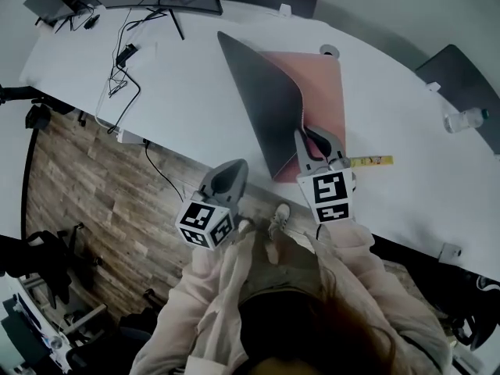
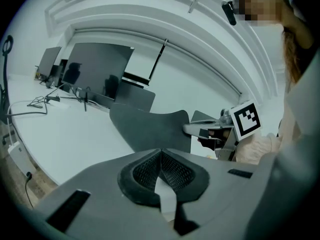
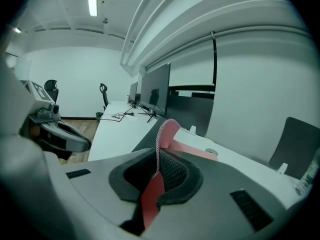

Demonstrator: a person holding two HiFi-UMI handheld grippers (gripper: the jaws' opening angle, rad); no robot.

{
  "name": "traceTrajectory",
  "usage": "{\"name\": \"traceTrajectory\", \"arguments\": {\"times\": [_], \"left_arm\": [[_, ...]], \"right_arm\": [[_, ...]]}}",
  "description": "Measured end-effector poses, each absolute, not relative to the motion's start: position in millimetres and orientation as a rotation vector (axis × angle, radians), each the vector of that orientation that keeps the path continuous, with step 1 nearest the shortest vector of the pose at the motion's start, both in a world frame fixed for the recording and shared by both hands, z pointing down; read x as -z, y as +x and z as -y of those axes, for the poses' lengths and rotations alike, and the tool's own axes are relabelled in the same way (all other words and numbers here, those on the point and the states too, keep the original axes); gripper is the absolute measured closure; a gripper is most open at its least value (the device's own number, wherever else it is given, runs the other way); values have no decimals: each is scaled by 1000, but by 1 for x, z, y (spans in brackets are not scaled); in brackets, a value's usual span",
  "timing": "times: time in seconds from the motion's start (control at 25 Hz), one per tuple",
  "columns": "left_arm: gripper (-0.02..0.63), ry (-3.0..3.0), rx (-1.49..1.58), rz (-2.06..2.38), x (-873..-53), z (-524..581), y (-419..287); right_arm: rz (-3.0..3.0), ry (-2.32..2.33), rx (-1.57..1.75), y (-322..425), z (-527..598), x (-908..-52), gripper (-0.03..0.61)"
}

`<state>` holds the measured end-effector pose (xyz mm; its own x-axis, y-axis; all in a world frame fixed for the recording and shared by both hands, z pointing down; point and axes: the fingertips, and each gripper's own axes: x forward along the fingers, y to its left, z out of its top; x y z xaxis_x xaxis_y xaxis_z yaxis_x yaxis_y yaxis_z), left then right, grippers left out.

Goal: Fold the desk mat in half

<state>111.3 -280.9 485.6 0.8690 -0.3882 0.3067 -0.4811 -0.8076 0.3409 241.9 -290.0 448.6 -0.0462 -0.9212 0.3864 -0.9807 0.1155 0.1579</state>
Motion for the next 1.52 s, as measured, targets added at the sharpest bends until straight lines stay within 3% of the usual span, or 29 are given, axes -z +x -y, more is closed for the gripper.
{"name": "traceTrajectory", "arguments": {"times": [0.68,1.16,1.52], "left_arm": [[586,2700,-451,169,-499,276,164],[586,2694,-513,-57,-514,248,191],[585,2710,-510,-127,-509,244,195]], "right_arm": [[1494,2152,-467,305,189,-503,545],[1336,2281,-576,305,147,-523,543],[1264,2351,-631,303,134,-525,469]]}}
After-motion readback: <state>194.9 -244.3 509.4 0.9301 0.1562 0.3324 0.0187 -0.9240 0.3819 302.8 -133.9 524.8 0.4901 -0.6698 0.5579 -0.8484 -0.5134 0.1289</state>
